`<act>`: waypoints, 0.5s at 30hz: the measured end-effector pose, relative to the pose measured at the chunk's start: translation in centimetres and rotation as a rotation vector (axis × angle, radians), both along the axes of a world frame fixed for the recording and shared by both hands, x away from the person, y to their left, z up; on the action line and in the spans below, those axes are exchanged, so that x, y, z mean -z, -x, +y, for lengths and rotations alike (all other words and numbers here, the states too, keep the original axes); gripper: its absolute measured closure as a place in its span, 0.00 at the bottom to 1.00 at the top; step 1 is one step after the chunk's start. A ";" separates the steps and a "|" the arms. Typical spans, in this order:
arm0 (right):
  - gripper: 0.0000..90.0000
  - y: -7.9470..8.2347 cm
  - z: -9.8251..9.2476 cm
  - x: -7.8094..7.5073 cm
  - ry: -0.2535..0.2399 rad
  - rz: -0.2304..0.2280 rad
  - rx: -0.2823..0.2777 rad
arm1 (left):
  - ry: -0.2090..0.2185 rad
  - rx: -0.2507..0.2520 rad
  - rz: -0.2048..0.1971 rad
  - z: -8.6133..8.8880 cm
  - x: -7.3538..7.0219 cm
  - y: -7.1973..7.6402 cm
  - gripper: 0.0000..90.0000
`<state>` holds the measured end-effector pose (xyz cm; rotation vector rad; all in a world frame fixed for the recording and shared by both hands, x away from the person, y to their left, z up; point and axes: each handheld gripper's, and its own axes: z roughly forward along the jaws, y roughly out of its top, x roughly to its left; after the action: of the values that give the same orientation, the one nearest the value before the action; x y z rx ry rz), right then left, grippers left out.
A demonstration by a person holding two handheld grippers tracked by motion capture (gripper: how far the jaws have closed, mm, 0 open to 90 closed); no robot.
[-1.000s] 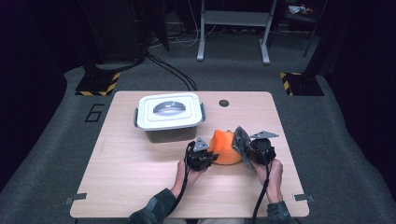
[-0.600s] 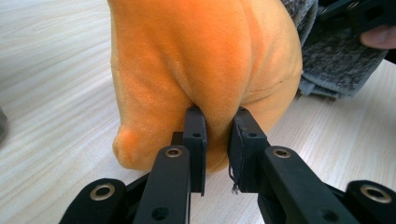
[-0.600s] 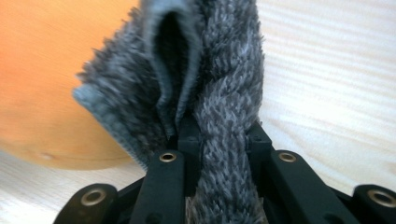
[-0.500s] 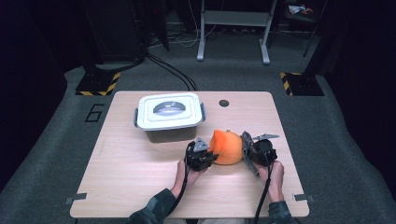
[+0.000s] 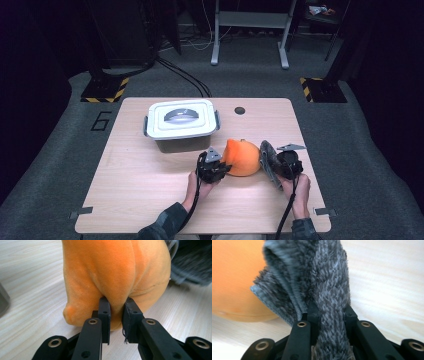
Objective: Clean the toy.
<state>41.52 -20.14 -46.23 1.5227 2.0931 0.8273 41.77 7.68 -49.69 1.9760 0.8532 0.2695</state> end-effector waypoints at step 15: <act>0.82 1.5 8.6 -4.4 0.115 -0.124 -0.225 | -0.011 -0.009 0.002 0.0 0.2 -0.1 0.87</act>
<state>39.97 -11.50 -41.84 1.1619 2.2053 0.8401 41.89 7.72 -49.89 1.9840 0.8636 0.2776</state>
